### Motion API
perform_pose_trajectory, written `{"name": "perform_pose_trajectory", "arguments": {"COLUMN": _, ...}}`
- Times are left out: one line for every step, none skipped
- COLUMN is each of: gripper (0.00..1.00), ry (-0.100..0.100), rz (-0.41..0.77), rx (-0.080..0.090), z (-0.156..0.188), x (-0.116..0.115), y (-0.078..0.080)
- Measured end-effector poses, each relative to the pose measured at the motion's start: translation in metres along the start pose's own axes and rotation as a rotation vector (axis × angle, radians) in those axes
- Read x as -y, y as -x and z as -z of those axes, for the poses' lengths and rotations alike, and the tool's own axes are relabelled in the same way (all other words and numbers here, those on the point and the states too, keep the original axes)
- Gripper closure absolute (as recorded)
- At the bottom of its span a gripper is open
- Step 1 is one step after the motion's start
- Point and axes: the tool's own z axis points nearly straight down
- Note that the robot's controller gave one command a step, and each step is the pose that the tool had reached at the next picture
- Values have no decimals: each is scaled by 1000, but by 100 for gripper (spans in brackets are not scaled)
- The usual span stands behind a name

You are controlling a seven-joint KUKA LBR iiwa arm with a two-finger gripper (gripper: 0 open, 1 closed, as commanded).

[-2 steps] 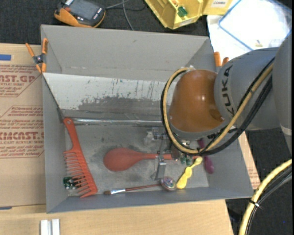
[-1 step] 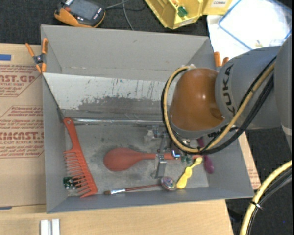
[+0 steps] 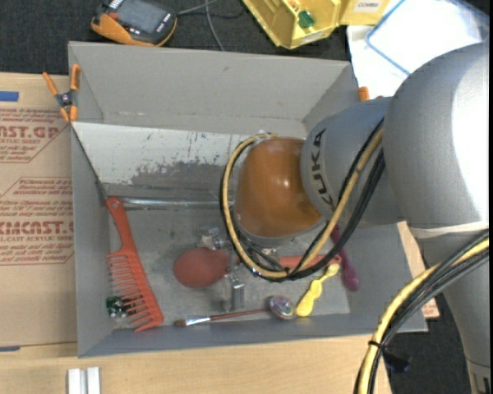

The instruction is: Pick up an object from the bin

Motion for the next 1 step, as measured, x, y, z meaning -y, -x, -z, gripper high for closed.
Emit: {"name": "perform_pose_trajectory", "arguments": {"gripper": 0, "ry": -2, "rz": 1, "rx": 6, "z": 2, "x": -1, "y": 6}}
